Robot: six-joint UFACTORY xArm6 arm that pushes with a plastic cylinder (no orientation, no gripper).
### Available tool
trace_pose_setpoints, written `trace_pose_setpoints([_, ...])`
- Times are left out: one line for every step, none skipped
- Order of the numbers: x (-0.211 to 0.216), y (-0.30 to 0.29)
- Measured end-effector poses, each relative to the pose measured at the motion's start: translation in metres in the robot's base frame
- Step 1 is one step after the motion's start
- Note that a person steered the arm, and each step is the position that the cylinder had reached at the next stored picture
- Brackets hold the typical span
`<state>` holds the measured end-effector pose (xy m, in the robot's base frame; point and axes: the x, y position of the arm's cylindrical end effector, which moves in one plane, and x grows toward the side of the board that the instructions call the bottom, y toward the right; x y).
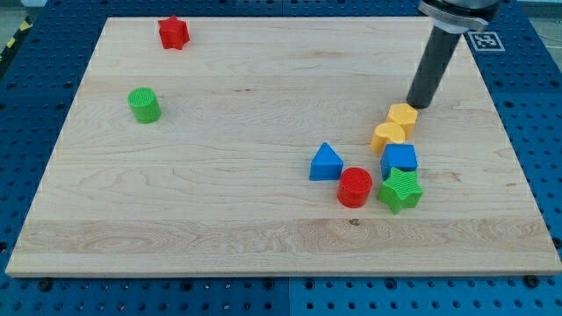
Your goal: Push the red star above to the blue triangle
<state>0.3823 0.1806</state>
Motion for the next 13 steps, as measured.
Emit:
trace_pose_setpoints([-0.026,-0.042])
trace_pose_setpoints([-0.034,-0.092])
trace_pose_setpoints([-0.034,-0.110])
trace_pose_setpoints([-0.038,-0.126])
trace_pose_setpoints([-0.060,-0.167])
trace_pose_setpoints([-0.071,-0.211])
trace_pose_setpoints([-0.068,-0.262])
trace_pose_setpoints([-0.071,-0.337])
trace_pose_setpoints([-0.097,-0.393])
trace_pose_setpoints([-0.147,-0.420])
trace_pose_setpoints([-0.157,-0.406])
trace_pose_setpoints([-0.152,-0.364])
trace_pose_setpoints([-0.150,-0.341])
